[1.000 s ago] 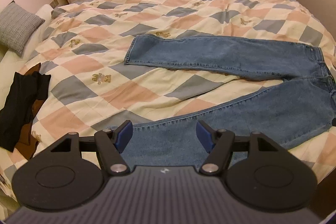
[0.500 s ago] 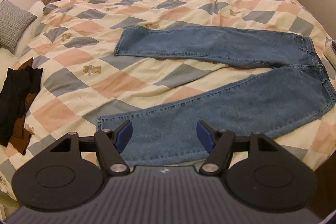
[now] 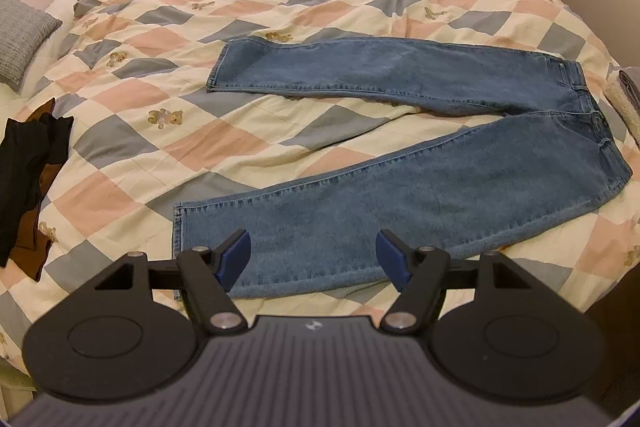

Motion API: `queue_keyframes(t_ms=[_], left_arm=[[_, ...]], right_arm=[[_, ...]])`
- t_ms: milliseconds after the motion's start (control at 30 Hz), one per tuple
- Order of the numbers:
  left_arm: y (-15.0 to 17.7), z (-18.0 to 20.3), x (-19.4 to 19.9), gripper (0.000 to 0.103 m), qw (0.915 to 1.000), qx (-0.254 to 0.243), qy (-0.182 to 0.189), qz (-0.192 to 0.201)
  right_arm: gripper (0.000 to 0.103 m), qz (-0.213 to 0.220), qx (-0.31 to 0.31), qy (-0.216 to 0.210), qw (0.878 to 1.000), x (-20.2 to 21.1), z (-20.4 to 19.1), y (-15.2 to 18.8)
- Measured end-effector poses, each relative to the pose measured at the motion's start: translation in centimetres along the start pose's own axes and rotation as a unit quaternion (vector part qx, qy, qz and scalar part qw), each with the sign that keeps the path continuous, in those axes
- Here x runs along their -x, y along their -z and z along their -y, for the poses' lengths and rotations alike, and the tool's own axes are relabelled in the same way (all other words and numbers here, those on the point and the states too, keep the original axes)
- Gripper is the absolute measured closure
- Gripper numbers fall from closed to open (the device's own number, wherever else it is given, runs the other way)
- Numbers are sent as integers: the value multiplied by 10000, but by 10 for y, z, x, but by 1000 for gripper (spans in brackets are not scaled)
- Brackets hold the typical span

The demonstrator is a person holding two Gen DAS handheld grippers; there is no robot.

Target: Fold clothes

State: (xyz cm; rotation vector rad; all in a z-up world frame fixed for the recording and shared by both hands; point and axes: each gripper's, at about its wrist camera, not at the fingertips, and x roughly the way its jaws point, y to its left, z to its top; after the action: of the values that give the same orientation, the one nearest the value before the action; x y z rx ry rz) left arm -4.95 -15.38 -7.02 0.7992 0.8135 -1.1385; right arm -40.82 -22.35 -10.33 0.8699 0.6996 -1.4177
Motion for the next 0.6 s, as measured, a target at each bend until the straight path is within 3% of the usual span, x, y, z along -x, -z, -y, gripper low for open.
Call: queue_keyframes(t_ms=[333,600], left_arm=[[-9,2,-18,37,9998,-13,-129,-171],[-40,37,-45,36,9990,56,-307,-308]], right_arm=[[37,-204,-114,27,9997,-12,9,10],[37,-374,-13,-86,9993,-44,29,-23]])
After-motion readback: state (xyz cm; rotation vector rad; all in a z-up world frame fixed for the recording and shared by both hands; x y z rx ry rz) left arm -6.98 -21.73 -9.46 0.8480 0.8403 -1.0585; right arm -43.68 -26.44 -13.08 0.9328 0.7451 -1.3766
